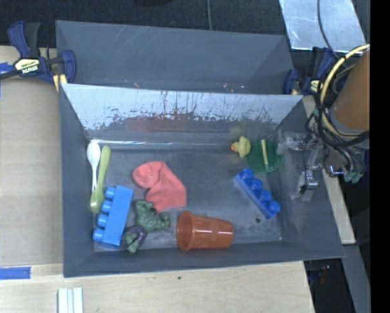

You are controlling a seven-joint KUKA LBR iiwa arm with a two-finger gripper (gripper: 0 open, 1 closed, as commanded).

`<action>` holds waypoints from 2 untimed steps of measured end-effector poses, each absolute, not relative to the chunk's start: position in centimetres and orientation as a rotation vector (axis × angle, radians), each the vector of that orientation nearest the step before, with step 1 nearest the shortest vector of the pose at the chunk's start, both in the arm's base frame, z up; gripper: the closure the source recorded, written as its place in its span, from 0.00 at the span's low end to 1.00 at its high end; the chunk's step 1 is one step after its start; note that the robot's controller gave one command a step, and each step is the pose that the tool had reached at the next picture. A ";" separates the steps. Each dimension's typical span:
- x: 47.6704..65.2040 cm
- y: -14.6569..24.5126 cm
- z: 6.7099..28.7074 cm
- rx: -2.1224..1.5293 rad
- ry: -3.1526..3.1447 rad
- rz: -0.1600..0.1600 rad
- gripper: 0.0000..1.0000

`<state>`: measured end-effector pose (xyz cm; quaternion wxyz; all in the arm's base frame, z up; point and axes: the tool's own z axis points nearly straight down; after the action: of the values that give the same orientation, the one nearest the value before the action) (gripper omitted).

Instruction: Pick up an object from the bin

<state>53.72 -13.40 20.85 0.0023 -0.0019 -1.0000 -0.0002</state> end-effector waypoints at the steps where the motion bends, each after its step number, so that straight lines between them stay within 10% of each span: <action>1: 53.9 -13.3 21.3 0.000 -3.146 0.002 0.00; 2: 54.2 -14.4 14.0 -0.264 -3.137 0.001 0.00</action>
Offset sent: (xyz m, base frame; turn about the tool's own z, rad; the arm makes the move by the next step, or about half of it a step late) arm 0.0057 -0.0207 -0.1385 0.3180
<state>54.18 -14.44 13.98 -0.0031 -0.0839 -0.9965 0.0004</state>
